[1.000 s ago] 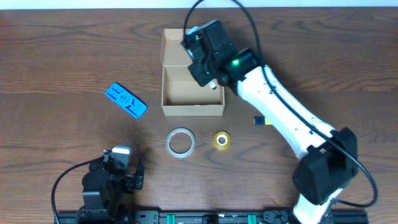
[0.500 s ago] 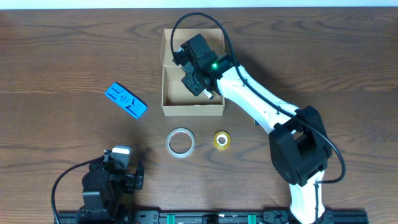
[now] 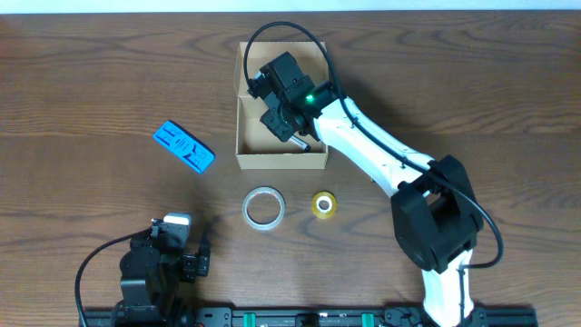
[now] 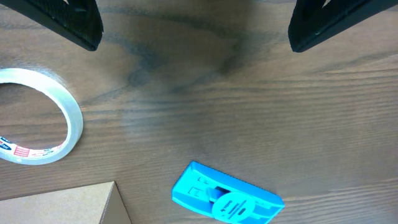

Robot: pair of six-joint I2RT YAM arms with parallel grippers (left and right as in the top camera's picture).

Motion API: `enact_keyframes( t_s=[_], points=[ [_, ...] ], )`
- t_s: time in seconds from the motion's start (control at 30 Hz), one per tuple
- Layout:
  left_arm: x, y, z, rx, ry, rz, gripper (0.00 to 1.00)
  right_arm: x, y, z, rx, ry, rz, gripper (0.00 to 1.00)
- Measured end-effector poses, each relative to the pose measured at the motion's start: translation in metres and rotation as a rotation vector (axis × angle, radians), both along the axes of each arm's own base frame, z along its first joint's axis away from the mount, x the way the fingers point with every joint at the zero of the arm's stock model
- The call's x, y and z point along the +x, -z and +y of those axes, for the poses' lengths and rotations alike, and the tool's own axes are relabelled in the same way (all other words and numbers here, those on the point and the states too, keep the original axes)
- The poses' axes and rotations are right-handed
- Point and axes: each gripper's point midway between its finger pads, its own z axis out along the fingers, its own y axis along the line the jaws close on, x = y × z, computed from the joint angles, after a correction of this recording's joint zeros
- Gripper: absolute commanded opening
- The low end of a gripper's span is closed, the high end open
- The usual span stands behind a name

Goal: Pack container
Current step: 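Carry the marker with right gripper into the box and release, then move right gripper to the yellow highlighter and grasp it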

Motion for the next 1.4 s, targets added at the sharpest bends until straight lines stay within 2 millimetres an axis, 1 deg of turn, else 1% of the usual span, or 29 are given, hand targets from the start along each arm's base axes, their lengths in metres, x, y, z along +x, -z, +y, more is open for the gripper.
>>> enact_keyframes(
  t_s=[0.07,0.17,0.23,0.3,0.37,0.47,0.57,0.67,0.73,0.83,0.93,1.0,1.13,1.27,1.4],
  points=[
    [0.000,0.000,0.000,0.000,0.000,0.000,0.95,-0.001,0.000,-0.001,-0.003,-0.002,0.002,0.52],
    [0.000,0.000,0.000,0.000,0.000,0.000,0.95,-0.008,-0.005,-0.006,-0.023,-0.010,0.020,0.60],
    [0.000,0.000,0.000,0.000,0.000,0.000,0.96,-0.018,-0.015,-0.014,-0.039,-0.014,0.038,0.61],
    [0.000,0.000,0.000,0.000,0.000,0.000,0.95,-0.030,-0.034,-0.028,-0.053,-0.012,0.053,0.61],
    [0.000,0.000,0.000,0.000,0.000,0.000,0.96,-0.042,-0.056,-0.044,-0.061,0.000,0.066,0.62],
    [0.000,0.000,0.000,0.000,0.000,0.000,0.95,-0.052,-0.084,-0.076,-0.069,0.045,0.081,0.64],
    [0.000,0.000,0.000,0.000,0.000,0.000,0.95,-0.059,-0.097,-0.110,-0.087,0.100,0.110,0.67],
    [0.000,0.000,0.000,0.000,0.000,0.000,0.95,-0.065,-0.099,-0.140,-0.110,0.154,0.153,0.69],
    [0.000,0.000,0.000,0.000,0.000,0.000,0.95,-0.070,-0.096,-0.159,-0.127,0.191,0.186,0.70],
    [0.000,0.000,0.000,0.000,0.000,0.000,0.95,-0.078,-0.090,-0.182,-0.138,0.239,0.219,0.72],
    [0.000,0.000,0.000,0.000,0.000,0.000,0.95,-0.092,-0.079,-0.201,-0.149,0.271,0.249,0.75],
    [0.000,0.000,0.000,0.000,0.000,0.000,0.95,-0.102,-0.071,-0.210,-0.157,0.281,0.266,0.77],
    [0.000,0.000,0.000,0.000,0.000,0.000,0.95,-0.119,-0.046,-0.223,-0.181,0.293,0.317,0.80],
    [0.000,0.000,0.000,0.000,0.000,0.000,0.95,-0.130,-0.013,-0.229,-0.199,0.297,0.353,0.82],
    [0.000,0.000,0.000,0.000,0.000,0.000,0.95,-0.133,0.008,-0.232,-0.209,0.300,0.352,0.86]
  ],
)
